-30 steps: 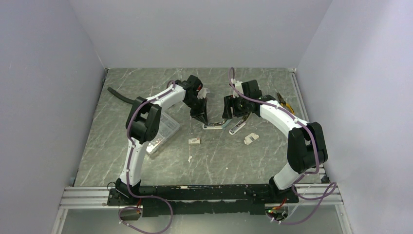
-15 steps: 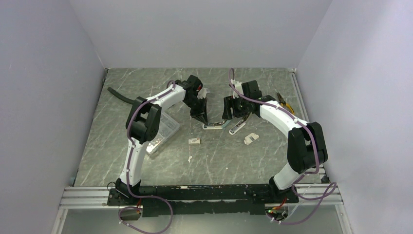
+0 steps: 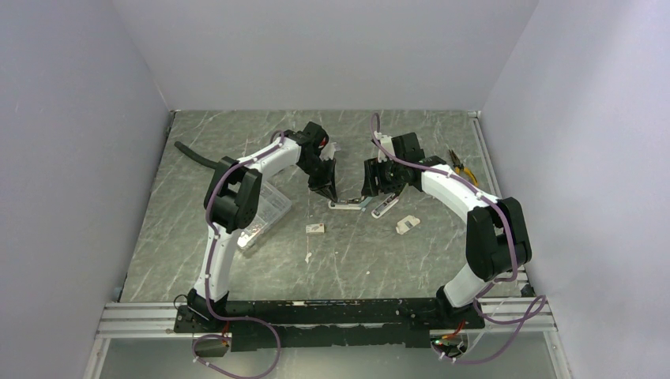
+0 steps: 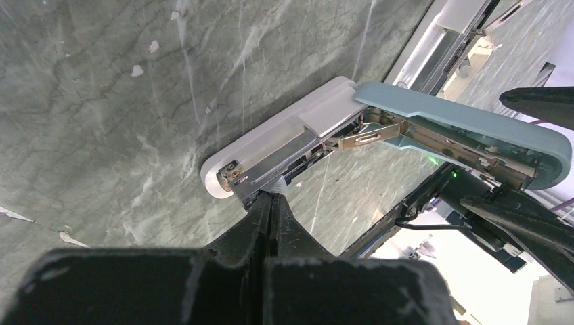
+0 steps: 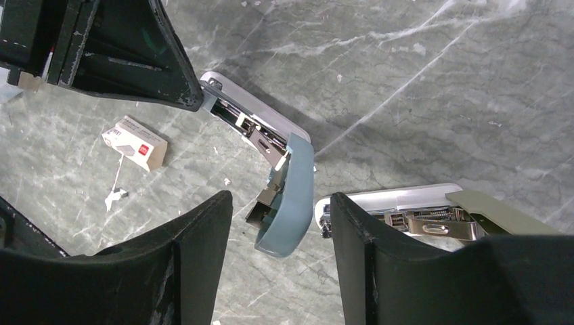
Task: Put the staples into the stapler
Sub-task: Install the staple into the stapler.
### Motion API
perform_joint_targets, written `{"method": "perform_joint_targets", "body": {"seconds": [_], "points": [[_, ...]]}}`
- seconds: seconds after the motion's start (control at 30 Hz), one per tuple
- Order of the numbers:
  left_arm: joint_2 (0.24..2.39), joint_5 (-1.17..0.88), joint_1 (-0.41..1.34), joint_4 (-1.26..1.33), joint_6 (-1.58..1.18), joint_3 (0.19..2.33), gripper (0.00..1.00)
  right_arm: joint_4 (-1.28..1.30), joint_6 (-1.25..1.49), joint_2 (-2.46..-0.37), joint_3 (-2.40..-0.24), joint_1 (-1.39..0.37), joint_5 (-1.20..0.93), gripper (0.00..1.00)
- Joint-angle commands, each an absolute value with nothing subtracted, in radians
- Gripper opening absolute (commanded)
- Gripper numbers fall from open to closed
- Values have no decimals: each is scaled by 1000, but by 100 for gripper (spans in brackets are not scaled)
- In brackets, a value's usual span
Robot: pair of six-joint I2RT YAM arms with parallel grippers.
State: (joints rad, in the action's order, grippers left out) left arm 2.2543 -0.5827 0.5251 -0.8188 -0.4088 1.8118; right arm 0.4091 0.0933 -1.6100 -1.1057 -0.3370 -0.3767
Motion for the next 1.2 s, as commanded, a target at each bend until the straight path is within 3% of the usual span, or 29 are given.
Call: {"method": "perform_joint_targets", "body": {"seconds": [0.0, 1.17], "points": [[2221, -563, 528, -796, -408, 1800, 3, 373, 87, -1604, -1111, -335, -399, 58], [2267, -533, 529, -840, -393, 1824, 8, 368, 91, -1605, -1110, -335, -413, 58]]}}
